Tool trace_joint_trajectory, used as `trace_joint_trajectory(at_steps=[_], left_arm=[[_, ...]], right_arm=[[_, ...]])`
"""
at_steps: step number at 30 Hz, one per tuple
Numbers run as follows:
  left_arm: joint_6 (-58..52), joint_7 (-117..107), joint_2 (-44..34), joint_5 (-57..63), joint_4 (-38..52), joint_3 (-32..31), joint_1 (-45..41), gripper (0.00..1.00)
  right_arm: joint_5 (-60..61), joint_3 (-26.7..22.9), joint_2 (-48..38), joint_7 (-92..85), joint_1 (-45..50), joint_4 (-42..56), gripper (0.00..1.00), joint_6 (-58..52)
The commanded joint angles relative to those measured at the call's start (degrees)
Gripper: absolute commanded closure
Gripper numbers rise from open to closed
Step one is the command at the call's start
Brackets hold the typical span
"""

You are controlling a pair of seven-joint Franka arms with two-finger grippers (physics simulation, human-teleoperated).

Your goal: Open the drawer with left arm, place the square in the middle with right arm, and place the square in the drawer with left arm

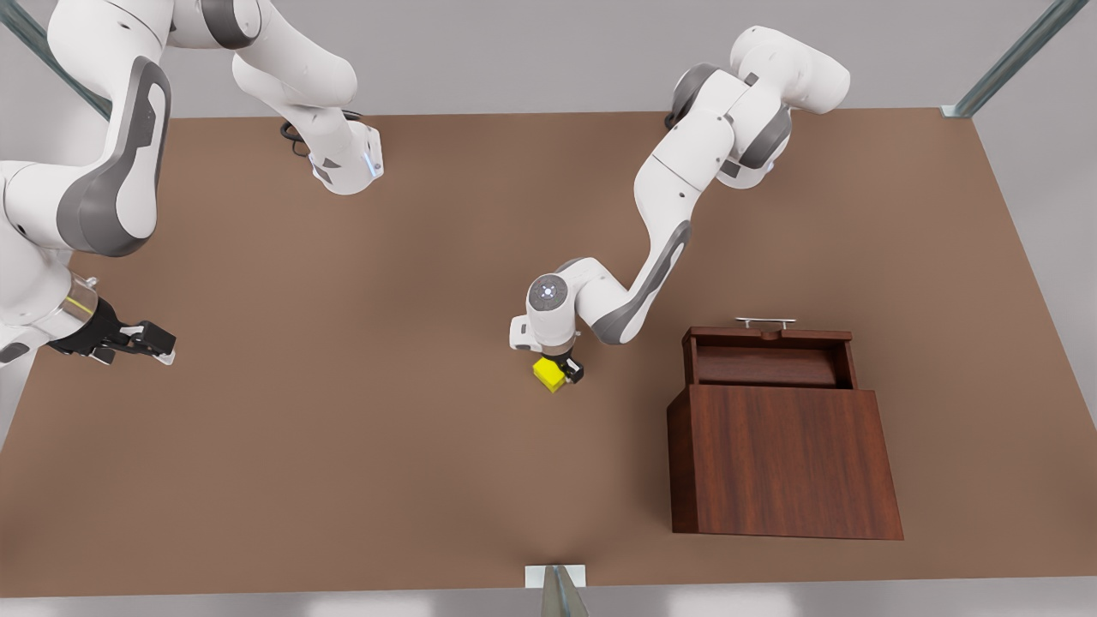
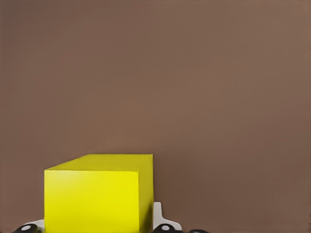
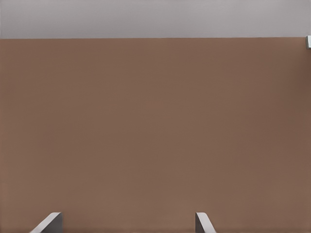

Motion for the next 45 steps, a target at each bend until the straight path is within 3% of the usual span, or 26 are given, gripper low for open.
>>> trace_joint_trajectory(at_steps=[1,17,27,34,41,45], left_arm=[[0.01,-0.02,0.00,-0.06,0.00,0.00,0.00,0.20],[-0.78,-1.16,-1.59,-0.15,0.44,-0.18,-0.18,0.27],[-24.86,7.36,-18.90,-8.94,0.44,-0.44,0.26,0.26],[-32.42,32.05,-24.26,-16.58,-0.35,12.21,0.35,0.25],[-31.89,60.26,-27.95,-21.24,-7.29,27.67,0.26,0.26],[-31.81,68.18,-27.78,-21.60,-8.17,31.90,0.35,0.25]], right_arm=[[0.00,0.00,0.00,0.00,0.00,0.00,0.00,0.00],[0.26,0.00,-0.09,0.00,0.00,0.00,0.00,0.79],[0.35,0.00,-0.09,0.00,-0.09,0.00,0.00,0.88],[0.53,0.00,-0.09,0.00,-0.09,0.00,0.00,0.79],[0.70,0.00,-0.09,0.00,-0.17,0.00,0.00,0.88],[0.70,0.00,-0.09,0.00,-0.18,0.00,0.00,0.79]])
